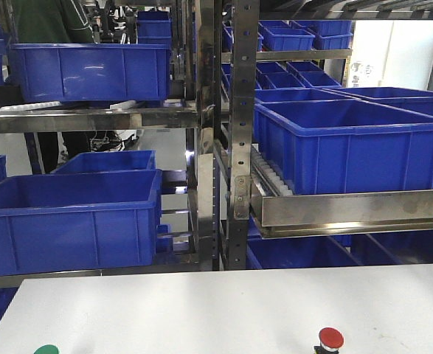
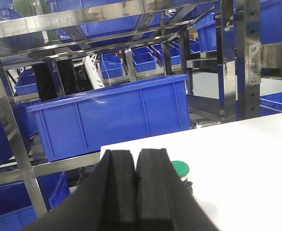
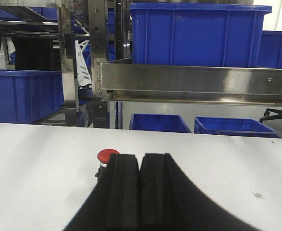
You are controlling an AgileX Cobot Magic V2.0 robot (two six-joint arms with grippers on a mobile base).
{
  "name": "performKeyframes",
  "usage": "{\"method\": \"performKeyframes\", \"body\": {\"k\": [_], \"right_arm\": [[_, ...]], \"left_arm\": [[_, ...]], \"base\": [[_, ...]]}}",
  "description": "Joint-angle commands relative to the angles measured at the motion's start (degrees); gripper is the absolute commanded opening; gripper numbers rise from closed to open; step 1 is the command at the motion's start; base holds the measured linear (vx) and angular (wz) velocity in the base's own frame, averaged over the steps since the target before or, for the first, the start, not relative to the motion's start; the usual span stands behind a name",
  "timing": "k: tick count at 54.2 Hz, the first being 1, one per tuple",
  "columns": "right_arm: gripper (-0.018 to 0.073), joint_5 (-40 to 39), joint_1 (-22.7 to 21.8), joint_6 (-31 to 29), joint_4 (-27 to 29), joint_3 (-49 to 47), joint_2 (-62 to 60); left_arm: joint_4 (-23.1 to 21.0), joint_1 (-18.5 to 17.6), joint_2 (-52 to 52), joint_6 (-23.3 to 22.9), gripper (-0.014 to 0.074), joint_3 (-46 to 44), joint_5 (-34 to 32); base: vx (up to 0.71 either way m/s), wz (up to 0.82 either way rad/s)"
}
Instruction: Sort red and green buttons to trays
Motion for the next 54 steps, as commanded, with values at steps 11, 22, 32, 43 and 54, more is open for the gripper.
{"method": "performKeyframes", "body": {"k": [11,22,32,43,54], "right_arm": [[-0.0008,-14.8,-0.2,0.0,-0.2,-0.7,-0.3],[-0.0008,-13.3,-0.2,-3.7,-0.2,-14.4,5.0],[-0.0008,-15.1,-0.2,-5.6,-0.2,-28.0,25.0],[-0.0008,-21.5,-0.2,-4.7,-0.1,-32.0,42.8],[-0.0001,-23.6,-0.2,-4.7,-0.1,-32.0,49.5]], "left_arm": [[-0.7,-0.2,0.5,-0.4,-0.0006,-2.3,-12.0],[-6.5,-0.2,4.2,-5.0,-0.0006,-9.4,-22.4],[-5.6,-0.2,22.9,-4.9,-0.0006,-24.1,-16.5],[-5.6,-0.2,39.4,-4.9,-0.0006,-31.7,-17.4],[-5.6,-0.2,46.0,-4.9,0.0026,-33.0,-19.4]], "base": [[0.0,0.0],[0.0,0.0],[0.0,0.0],[0.0,0.0],[0.0,0.0]]}}
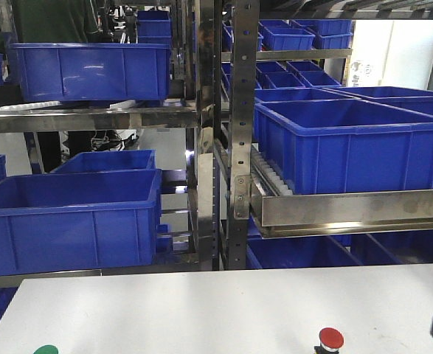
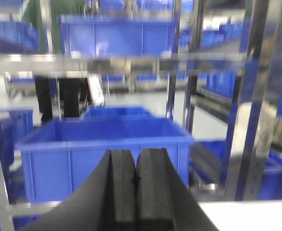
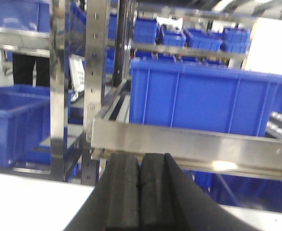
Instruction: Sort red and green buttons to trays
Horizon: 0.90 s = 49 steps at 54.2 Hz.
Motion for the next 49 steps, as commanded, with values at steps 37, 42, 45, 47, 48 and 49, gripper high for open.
{"method": "performKeyframes", "body": {"k": [37,42,45,47,48,49], "right_arm": [[0.0718,-9.7,-0.1,5.9,-0.7,-1.3,4.1],[0.0702,-14.5,-0.1,7.3,-3.9,3.0,8.4],[0.0688,-20.7,-0.1,9.6,-6.1,7.3,12.3],[0.0676,-25.3,-0.1,10.9,-7.7,10.1,15.1],[0.0667,-27.3,-0.1,11.3,-8.6,11.7,16.9],[0.0661,-30.3,-0.1,11.5,-9.2,12.8,18.2]], "left_arm": [[-0.1,-0.2,2.2,-0.5,0.0562,-2.2,-6.6],[-0.2,-0.2,2.2,-0.7,0.0556,-2.2,-6.6],[-0.6,-0.2,2.2,-0.7,0.0554,-2.2,-6.5],[-0.6,-0.2,2.2,-0.7,0.0554,-2.2,-6.5],[-0.6,-0.2,2.2,-0.7,0.0554,-2.2,-6.5],[-0.6,-0.2,2.2,-0.7,0.0554,-2.2,-6.5]], "base": [[0.0,0.0],[0.0,0.0],[0.0,0.0],[0.0,0.0],[0.0,0.0],[0.0,0.0]]}}
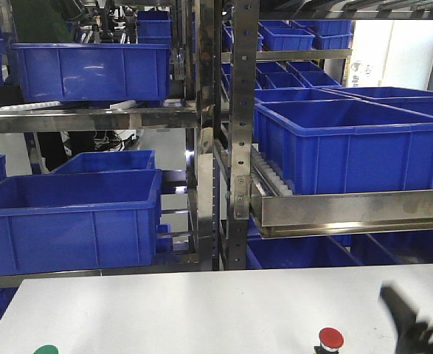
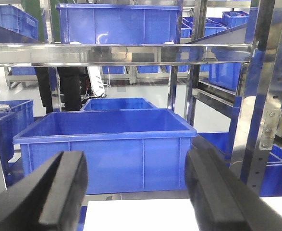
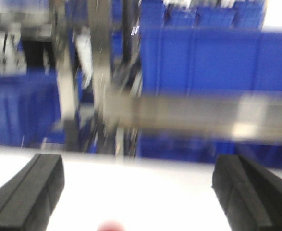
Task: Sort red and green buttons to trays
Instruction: 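Grasp the green button with left gripper and red button with right gripper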
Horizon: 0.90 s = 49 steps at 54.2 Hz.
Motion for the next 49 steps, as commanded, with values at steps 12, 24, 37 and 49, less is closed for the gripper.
{"method": "performKeyframes", "body": {"k": [12,24,37,49], "right_arm": [[0.0553,-40.5,-0.1,0.3,-6.1,8.2,30.6],[0.053,-47.8,-0.1,-2.3,-6.8,0.9,48.1],[0.053,-47.7,-0.1,-1.6,-6.2,-10.4,57.0],[0.044,-46.7,-0.1,1.0,-6.9,-17.8,62.3]], "left_arm": [[-0.6,-0.2,0.3,-0.6,0.0554,-2.2,-4.7],[-0.5,-0.2,0.3,-0.4,0.0554,-2.2,-4.7],[-0.5,-0.2,0.3,-0.4,0.0554,-2.2,-4.7],[-0.5,-0.2,0.3,-0.4,0.0554,-2.2,-4.0]], "base": [[0.0,0.0],[0.0,0.0],[0.0,0.0],[0.0,0.0]]}}
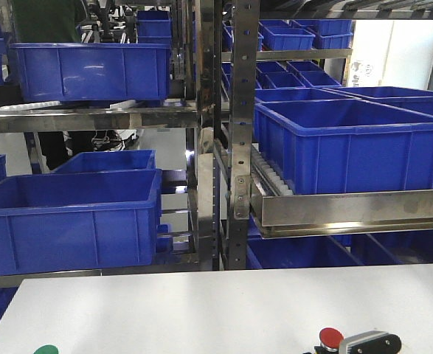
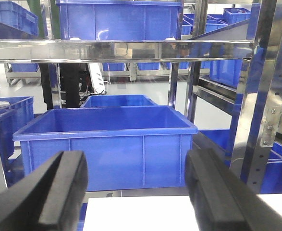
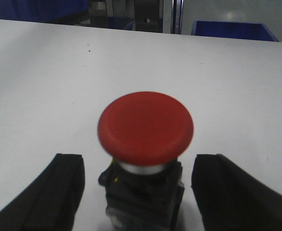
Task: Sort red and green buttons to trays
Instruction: 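Grasp the green button with left gripper and red button with right gripper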
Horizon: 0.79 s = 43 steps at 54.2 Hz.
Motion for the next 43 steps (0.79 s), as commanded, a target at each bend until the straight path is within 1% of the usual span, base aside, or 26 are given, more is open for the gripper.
{"method": "performKeyframes", "body": {"k": [1,5,6,10,15,20,24,27,28,30,34,38,43], "right_arm": [[0.0414,-10.6,-0.1,1.4,-0.4,-2.3,-1.6],[0.024,-10.6,-0.1,1.5,-0.5,-2.3,-1.6],[0.018,-10.5,-0.1,1.5,-0.6,-2.3,-1.6],[-0.0014,-10.2,-0.1,1.5,-2.0,-2.2,-1.6],[-0.0013,-10.1,-0.1,2.1,-3.9,-2.2,-1.6],[-0.0011,-10.2,-0.1,2.1,-4.7,-2.2,-1.6],[-0.0011,-10.2,-0.1,2.1,-4.7,-2.2,-1.6],[-0.001,-10.2,-0.1,2.1,-4.7,-2.2,-1.6],[-0.0009,-10.2,-0.1,2.1,-4.7,-2.2,-1.6],[-0.0008,-10.2,-0.1,2.1,-4.7,-2.2,-1.6],[-0.0007,-10.2,-0.1,2.1,-4.7,-2.2,-1.6],[-0.0008,-10.2,-0.1,2.1,-4.6,-2.2,-1.6],[-0.0008,-10.2,-0.1,2.1,-4.5,-2.2,-1.6]], "left_arm": [[-0.4,-0.2,-0.2,-0.4,0.0554,-2.2,-3.7],[-0.4,-0.2,-0.1,-0.4,0.0554,-2.1,-1.0],[-0.4,-0.2,0.2,-0.4,0.0554,-2.1,-0.3],[0.5,-0.2,1.3,0.0,0.0554,-1.3,2.7],[3.1,-0.2,3.7,0.0,0.0554,1.6,4.4],[4.1,-0.2,7.2,0.0,0.0554,6.1,2.8],[4.2,-0.2,11.4,0.0,0.0554,10.3,-3.2],[4.3,-0.2,14.5,0.0,0.0554,13.5,-10.4],[4.3,-0.2,15.9,0.0,0.0554,14.3,-11.4],[4.6,-0.2,18.5,0.0,0.0554,16.0,-18.0],[5.9,-0.2,24.3,-0.1,0.0554,18.4,-29.0],[8.0,-0.2,30.1,-0.7,0.0554,19.5,-36.4],[11.3,-0.2,37.0,-0.6,0.0554,19.5,-42.0]], "base": [[0.0,0.0],[0.0,0.0],[0.0,0.0],[0.0,0.0],[0.0,0.0],[0.0,0.0],[0.0,0.0],[0.0,0.0],[0.0,0.0],[0.0,0.0],[0.0,0.0],[0.0,0.0],[0.0,0.0]]}}
